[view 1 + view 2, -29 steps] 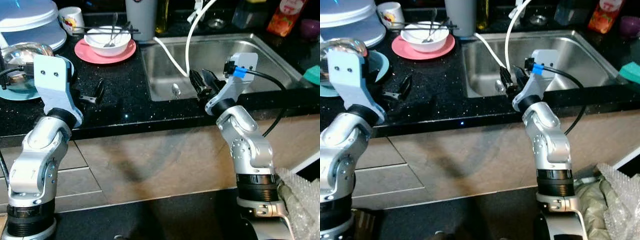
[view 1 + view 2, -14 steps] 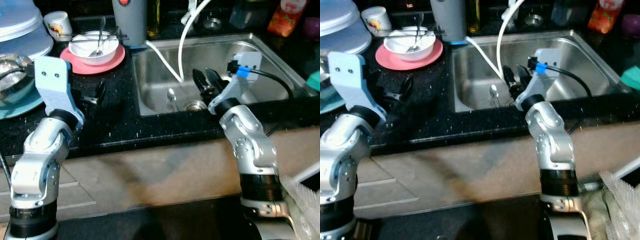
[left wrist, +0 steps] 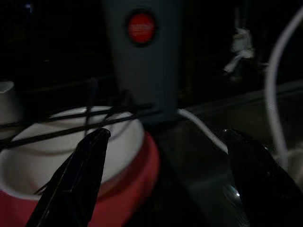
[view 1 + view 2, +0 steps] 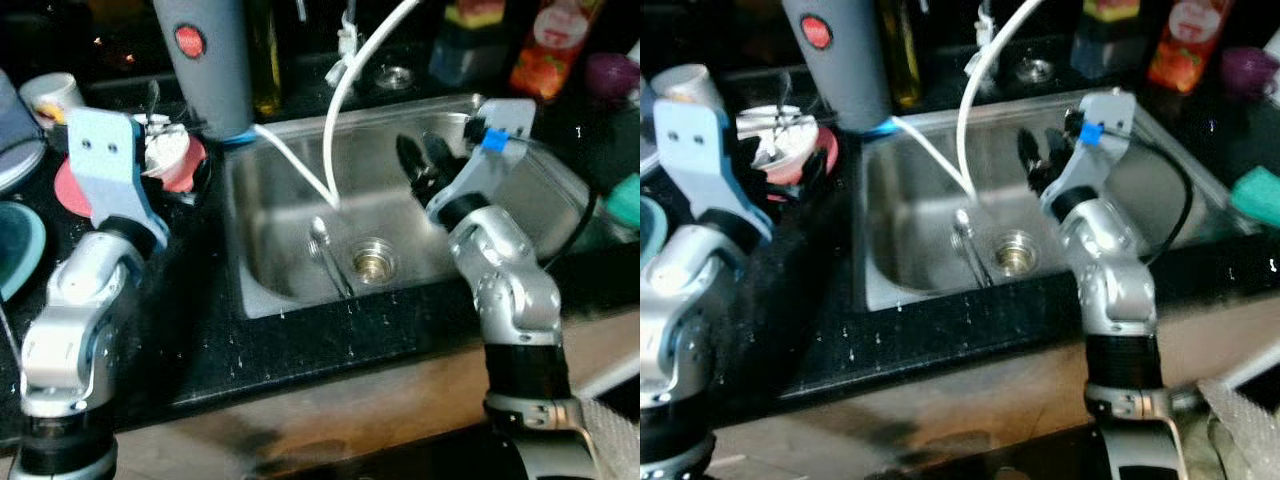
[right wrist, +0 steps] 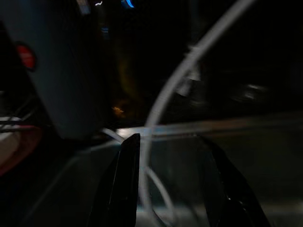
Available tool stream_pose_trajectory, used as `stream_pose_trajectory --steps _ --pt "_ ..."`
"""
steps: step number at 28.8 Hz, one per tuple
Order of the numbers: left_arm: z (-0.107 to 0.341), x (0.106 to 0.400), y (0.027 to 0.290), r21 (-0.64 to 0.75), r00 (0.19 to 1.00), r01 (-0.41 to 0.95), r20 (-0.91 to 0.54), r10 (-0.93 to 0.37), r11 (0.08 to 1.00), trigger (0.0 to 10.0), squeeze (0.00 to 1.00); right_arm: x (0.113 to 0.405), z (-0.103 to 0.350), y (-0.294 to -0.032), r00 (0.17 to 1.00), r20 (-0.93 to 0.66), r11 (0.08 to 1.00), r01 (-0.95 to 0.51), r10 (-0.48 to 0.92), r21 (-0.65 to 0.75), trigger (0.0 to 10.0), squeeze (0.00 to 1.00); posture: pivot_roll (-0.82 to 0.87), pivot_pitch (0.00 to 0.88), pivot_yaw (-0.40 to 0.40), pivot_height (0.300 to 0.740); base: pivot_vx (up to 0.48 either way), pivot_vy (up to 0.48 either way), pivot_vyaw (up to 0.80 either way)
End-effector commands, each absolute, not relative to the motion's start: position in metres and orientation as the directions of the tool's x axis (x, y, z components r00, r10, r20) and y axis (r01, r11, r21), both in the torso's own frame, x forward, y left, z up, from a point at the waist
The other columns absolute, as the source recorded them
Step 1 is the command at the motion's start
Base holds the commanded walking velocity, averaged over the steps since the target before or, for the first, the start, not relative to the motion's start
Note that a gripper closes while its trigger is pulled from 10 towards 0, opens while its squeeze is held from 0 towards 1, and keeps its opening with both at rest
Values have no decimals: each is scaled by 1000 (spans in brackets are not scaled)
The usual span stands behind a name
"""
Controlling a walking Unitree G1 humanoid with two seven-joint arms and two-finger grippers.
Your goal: Kitchen organization
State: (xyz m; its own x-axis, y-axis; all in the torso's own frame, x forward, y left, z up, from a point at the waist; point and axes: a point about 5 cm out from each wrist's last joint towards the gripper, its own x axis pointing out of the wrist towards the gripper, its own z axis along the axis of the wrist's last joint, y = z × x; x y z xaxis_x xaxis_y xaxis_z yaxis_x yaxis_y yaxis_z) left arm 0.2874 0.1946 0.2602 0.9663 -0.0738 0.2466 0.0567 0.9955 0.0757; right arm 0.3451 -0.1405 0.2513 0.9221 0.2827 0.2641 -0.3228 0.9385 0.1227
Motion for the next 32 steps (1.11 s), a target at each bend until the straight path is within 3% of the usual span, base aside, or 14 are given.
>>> stream_pose_trajectory --steps 1,29,32 --pt "259 287 200 75 970 31 239 -48 997 10000 0 346 248 -138 922 253 935 -330 292 126 10000 0 55 104 -25 740 0 0 0" --pt "253 285 196 44 981 61 182 -68 997 10000 0 346 248 -137 918 251 930 -346 307 126 10000 0 55 92 -31 740 0 0 0" --pt "253 284 197 37 982 59 178 -65 998 10000 0 346 248 -136 917 250 928 -350 311 126 10000 0 55 91 -35 740 -403 0 0"
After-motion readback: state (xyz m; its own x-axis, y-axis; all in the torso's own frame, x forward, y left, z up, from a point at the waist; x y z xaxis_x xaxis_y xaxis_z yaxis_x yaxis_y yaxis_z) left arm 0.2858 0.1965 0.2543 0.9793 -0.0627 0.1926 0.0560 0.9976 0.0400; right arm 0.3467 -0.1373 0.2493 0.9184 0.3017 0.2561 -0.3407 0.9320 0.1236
